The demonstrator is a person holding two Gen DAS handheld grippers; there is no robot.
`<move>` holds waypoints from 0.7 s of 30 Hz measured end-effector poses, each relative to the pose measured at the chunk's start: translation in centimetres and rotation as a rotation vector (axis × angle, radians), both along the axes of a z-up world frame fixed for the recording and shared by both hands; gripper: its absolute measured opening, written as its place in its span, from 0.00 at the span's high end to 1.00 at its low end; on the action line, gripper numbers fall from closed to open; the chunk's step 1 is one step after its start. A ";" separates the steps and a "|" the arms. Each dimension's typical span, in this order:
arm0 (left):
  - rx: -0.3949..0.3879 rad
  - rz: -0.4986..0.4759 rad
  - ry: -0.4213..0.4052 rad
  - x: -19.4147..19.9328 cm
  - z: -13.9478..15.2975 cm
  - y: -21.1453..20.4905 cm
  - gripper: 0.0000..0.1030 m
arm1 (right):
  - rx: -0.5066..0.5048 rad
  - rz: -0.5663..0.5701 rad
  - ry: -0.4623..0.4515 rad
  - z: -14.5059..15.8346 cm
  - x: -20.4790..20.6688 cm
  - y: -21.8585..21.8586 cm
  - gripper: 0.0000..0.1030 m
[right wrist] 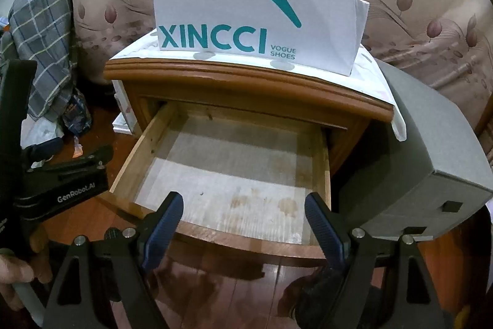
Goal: Take underwear out of drawer
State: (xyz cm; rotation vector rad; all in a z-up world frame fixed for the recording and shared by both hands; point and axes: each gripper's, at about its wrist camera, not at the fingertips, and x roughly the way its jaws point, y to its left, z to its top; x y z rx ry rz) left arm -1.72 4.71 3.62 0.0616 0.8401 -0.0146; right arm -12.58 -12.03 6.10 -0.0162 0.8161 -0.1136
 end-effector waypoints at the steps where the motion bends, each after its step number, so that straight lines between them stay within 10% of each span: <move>1: -0.007 -0.001 0.005 0.0 -0.1 0.0 0.16 | 0.001 0.001 0.001 -0.1 0.0 0.0 0.19; 21: 0.006 -0.022 0.001 0.0 -0.4 -0.7 0.16 | 0.028 -0.008 0.038 -1.3 0.2 -0.1 0.19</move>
